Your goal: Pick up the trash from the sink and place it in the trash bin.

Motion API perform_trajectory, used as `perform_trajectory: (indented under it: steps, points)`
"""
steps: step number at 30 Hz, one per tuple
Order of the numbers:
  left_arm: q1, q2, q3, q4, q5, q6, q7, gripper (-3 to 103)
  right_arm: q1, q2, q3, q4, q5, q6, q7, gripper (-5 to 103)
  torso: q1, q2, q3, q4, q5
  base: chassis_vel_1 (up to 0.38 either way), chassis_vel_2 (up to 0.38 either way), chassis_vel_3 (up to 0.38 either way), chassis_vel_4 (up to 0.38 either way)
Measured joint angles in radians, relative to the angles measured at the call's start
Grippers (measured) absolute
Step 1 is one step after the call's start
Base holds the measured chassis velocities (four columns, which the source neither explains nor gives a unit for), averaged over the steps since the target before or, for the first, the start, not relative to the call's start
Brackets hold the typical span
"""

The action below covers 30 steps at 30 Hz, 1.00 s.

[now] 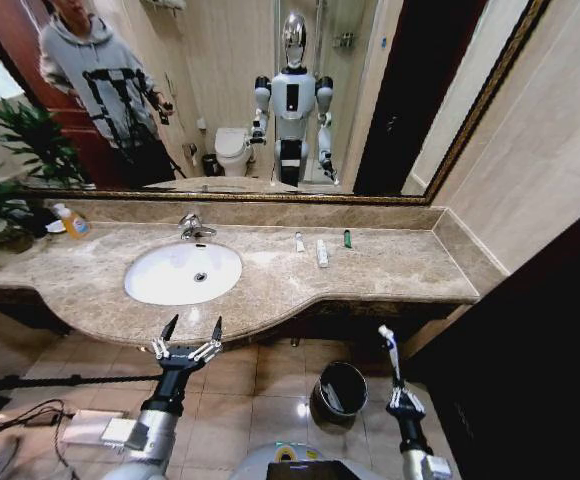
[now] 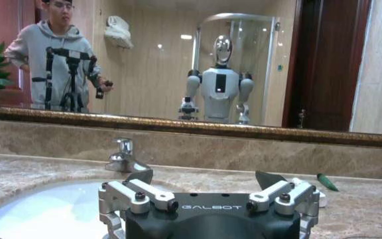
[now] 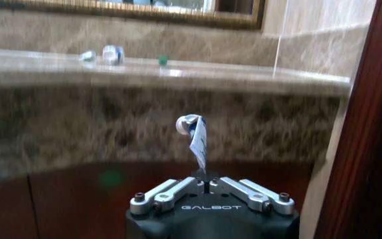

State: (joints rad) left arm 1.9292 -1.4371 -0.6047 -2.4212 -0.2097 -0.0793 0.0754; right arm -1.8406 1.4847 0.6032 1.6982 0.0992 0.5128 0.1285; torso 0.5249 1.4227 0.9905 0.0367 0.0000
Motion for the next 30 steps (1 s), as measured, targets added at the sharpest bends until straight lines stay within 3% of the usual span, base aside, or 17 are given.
perform_trajectory:
  steps: [7,11,15,30]
  points:
    - [0.0,0.0,0.0,0.0,0.0,0.0,0.0,100,0.048,0.008,-0.019,-0.101,-0.003,-0.033,0.003,0,0.0,0.0,0.0,0.0001,0.0,0.0,0.0,0.0,0.0]
    - [0.0,0.0,0.0,0.0,0.0,0.0,0.0,100,0.14,0.01,-0.029,-0.233,0.023,-0.117,0.011,0,0.0,0.0,0.0,0.0002,0.0,0.0,0.0,0.0,0.0]
    - [0.0,0.0,0.0,0.0,0.0,0.0,0.0,100,0.205,0.007,-0.037,-0.323,0.028,-0.15,0.002,0,0.0,0.0,0.0,0.0001,-0.0001,0.0,0.0,0.0,0.0]
    - [0.0,0.0,0.0,0.0,0.0,0.0,0.0,100,0.402,0.018,-0.042,-0.668,-0.035,-0.113,-0.035,0,0.0,0.0,0.0,0.0001,-0.0001,0.0,0.0,0.0,0.0]
